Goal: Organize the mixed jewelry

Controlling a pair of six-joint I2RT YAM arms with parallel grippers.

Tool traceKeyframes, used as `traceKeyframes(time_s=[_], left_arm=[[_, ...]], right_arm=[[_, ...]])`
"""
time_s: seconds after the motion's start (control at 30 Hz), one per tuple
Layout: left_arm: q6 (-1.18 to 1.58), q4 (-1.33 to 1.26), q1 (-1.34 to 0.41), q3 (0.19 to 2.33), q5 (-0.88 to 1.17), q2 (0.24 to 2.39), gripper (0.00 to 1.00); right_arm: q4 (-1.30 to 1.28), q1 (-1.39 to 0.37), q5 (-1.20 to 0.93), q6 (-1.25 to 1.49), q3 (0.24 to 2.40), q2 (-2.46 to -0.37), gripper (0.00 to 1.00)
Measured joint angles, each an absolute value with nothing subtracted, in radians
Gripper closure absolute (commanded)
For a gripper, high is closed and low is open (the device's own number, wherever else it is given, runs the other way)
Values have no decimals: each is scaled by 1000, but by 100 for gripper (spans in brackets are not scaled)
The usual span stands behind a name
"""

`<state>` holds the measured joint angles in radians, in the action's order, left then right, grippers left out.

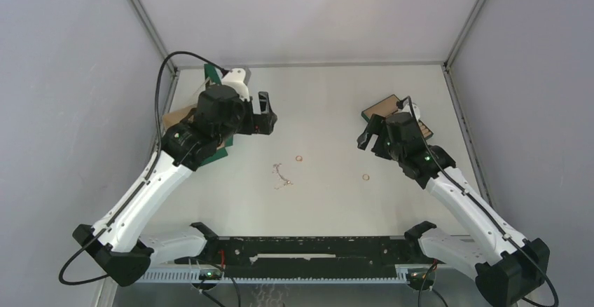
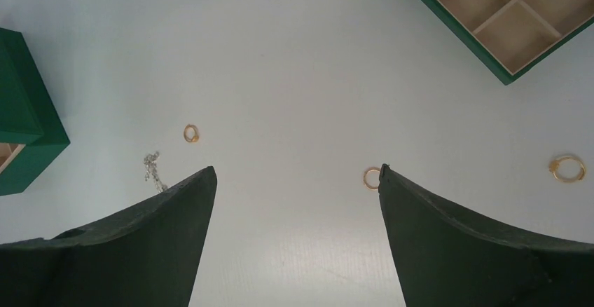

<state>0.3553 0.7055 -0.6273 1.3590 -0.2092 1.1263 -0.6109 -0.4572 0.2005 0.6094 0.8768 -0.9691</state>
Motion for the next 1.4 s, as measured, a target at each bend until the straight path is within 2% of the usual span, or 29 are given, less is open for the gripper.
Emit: traceKeyframes(time_s=[0.23, 0.4, 0.63, 0.73, 1.03, 1.4], left_arm=[[301, 714, -670, 1263, -136, 1102, 1], [279, 730, -723, 1176, -213, 1067, 0], [327, 795, -700, 1016, -369, 939, 0], [376, 808, -612, 950, -384, 879, 0], [493, 836, -153, 883, -310, 849, 1], [550, 877, 180, 917, -225, 1097, 22]], right_arm=[[-594, -453, 180, 615, 877, -1021, 5], [-581, -453, 173, 618, 877, -1036, 5], [-571, -453, 173, 620, 877, -1037, 5], [-566, -453, 166, 620, 879, -1044, 5], [-567, -453, 163, 619, 910, -1064, 5], [-581, -453, 175, 616, 910, -1043, 6]])
